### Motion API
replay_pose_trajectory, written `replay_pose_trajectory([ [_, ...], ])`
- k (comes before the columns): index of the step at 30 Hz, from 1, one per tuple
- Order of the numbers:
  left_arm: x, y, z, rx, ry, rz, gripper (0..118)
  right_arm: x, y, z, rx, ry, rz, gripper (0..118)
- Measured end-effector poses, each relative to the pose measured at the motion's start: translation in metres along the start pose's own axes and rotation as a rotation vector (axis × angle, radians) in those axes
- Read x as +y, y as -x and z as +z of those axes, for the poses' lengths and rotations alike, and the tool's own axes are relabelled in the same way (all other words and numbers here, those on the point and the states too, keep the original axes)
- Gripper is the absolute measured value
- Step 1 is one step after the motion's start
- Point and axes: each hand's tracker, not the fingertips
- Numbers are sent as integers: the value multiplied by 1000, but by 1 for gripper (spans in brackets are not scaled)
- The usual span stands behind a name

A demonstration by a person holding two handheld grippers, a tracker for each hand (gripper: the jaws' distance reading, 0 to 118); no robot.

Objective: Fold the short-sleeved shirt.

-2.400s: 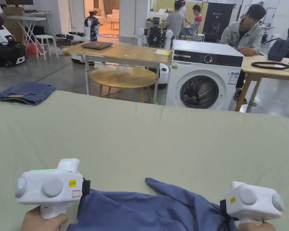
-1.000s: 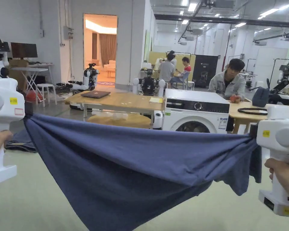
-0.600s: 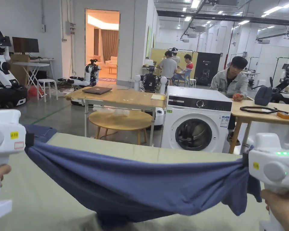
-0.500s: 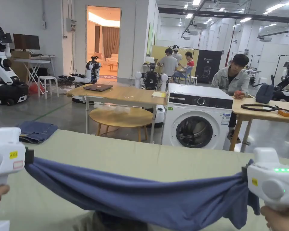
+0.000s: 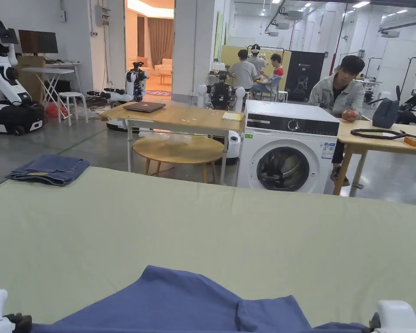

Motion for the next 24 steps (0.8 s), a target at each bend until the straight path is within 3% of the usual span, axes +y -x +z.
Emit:
replay_pose_trajectory([
  [12, -44, 15, -27, 20, 113, 11, 0, -51, 1, -2, 3, 93, -10, 3],
  [14, -39, 9, -21, 25, 101, 2, 12, -49, 2, 3, 8, 85, -8, 16],
  [15, -37, 1, -14, 25, 82, -2, 28, -48, 3, 6, 12, 71, -3, 42],
  [16, -33, -1, -10, 17, 61, -6, 35, -47, 4, 9, 12, 54, -4, 60],
  [17, -29, -4, -7, 6, 43, -7, 39, -45, 5, 14, 16, 26, -10, 70],
  [24, -11, -52, 14, -117, -88, -57, 43, -21, 26, 50, 91, -178, -74, 71],
])
